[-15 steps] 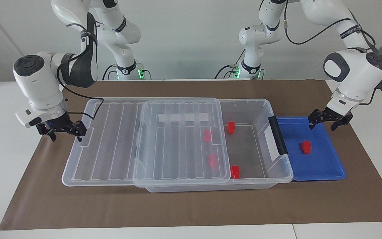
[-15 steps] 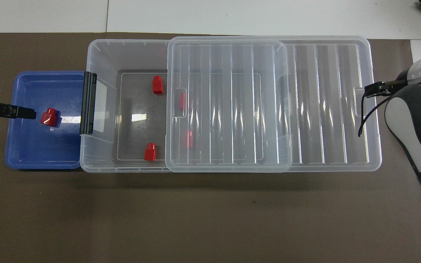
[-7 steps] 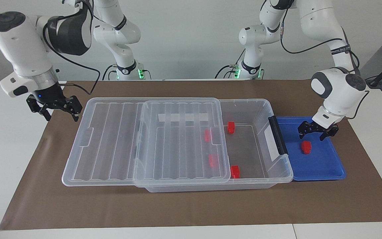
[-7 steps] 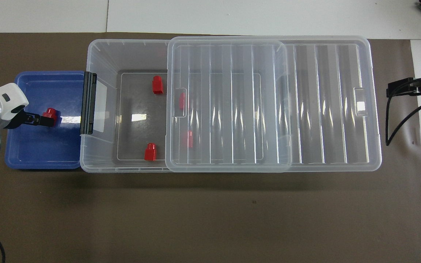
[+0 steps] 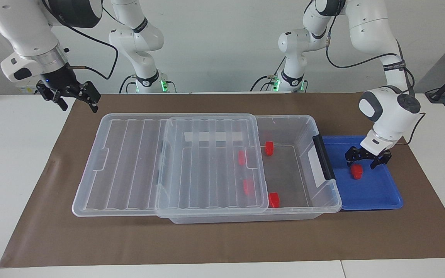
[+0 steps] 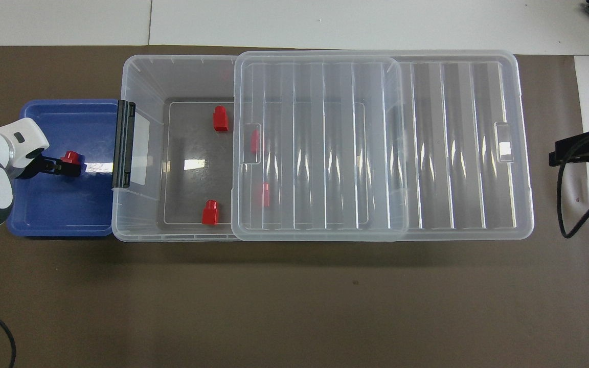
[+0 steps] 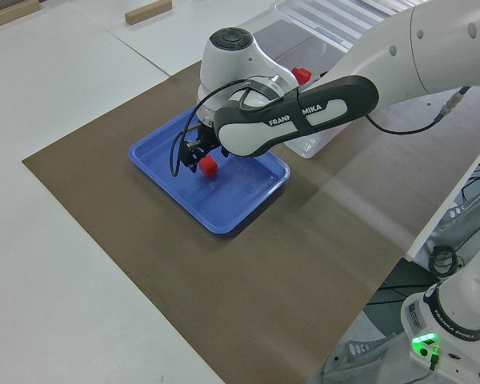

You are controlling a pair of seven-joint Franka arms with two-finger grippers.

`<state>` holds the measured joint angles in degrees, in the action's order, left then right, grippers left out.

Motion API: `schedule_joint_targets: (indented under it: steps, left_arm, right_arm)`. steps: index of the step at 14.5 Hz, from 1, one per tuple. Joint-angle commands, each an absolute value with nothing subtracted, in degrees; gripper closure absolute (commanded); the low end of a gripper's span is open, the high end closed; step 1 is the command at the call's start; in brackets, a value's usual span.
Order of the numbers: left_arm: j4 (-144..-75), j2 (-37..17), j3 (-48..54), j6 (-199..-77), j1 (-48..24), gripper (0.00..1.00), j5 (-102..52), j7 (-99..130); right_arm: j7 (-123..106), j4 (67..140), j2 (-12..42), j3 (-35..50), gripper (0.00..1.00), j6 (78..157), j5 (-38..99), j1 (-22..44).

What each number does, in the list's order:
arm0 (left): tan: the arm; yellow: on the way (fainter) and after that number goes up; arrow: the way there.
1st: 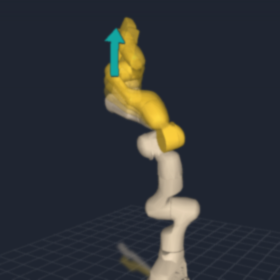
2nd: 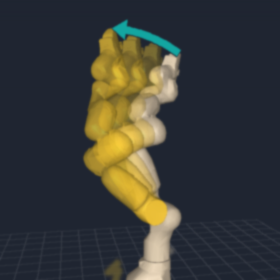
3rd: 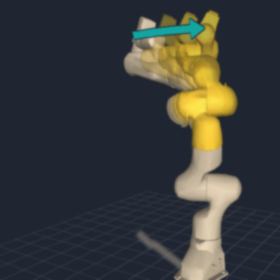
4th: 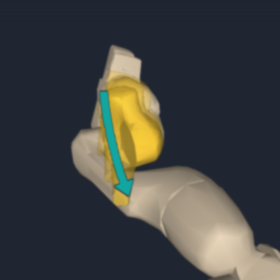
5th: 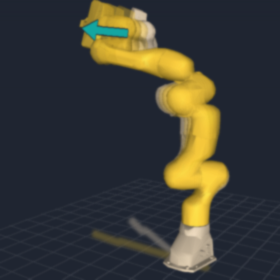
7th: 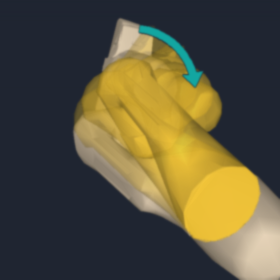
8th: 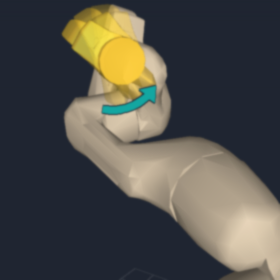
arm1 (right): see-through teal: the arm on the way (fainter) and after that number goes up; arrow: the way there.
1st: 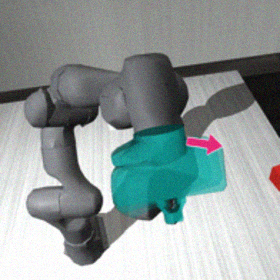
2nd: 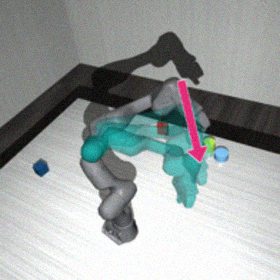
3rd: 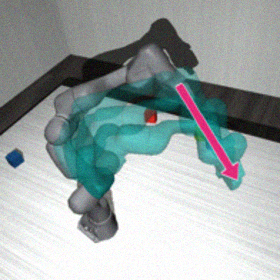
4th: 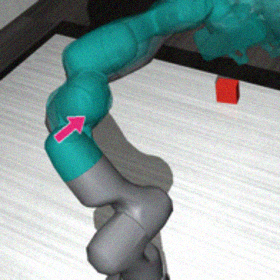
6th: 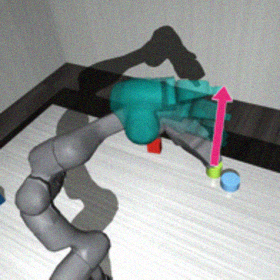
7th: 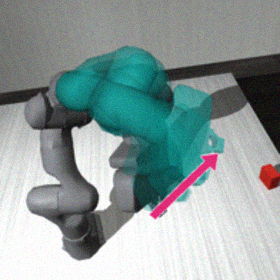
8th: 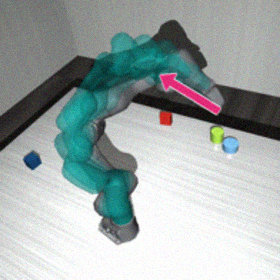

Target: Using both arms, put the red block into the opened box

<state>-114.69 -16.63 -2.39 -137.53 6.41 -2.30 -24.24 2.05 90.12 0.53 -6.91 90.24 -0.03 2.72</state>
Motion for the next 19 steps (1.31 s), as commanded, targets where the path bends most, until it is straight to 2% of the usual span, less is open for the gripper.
schedule_joint_targets:
  steps: [1, 6, 7, 11, 13, 15, 19]
  left_arm:
    - [-115.57, -16.96, -2.55, -140.0, 5.98, 0.0, -3.52, -25.49]
    - [-116.98, -17.23, -2.55, -142.65, 5.8, 0.01, -3.52, -25.22]
    - [-116.98, -17.23, -2.55, -142.65, 5.8, 0.09, -3.52, -25.05]
    - [-116.9, -17.23, -2.55, -142.47, 5.8, 0.67, -3.52, -24.96]
    - [-116.63, -17.23, -2.55, -141.86, 5.8, 0.9, -3.52, -24.96]
    - [-115.41, -17.31, -2.55, -139.85, 5.71, 0.98, -3.6, -24.96]
    - [-106.72, -16.26, -2.11, -125.99, 5.63, 0.98, -3.78, -24.7]
  right_arm:
    - [2.99, 94.48, -1.93, -6.77, 0.0, 91.49, -0.7, 2.55]
    - [2.9, 95.01, -2.02, -6.77, 0.0, 92.46, -1.41, 2.55]
    - [2.99, 95.01, -2.02, -6.77, 0.0, 92.9, -1.41, 2.64]
    - [2.9, 94.92, -2.02, -6.77, 0.0, 92.99, -1.32, 2.55]
    - [2.9, 94.83, -2.02, -6.77, 0.0, 93.08, -1.32, 2.55]
    - [2.81, 94.83, -2.02, -6.77, 0.0, 93.16, -1.32, 2.55]
    - [2.99, 94.83, -2.02, -6.59, 0.0, 93.16, -1.32, 2.55]
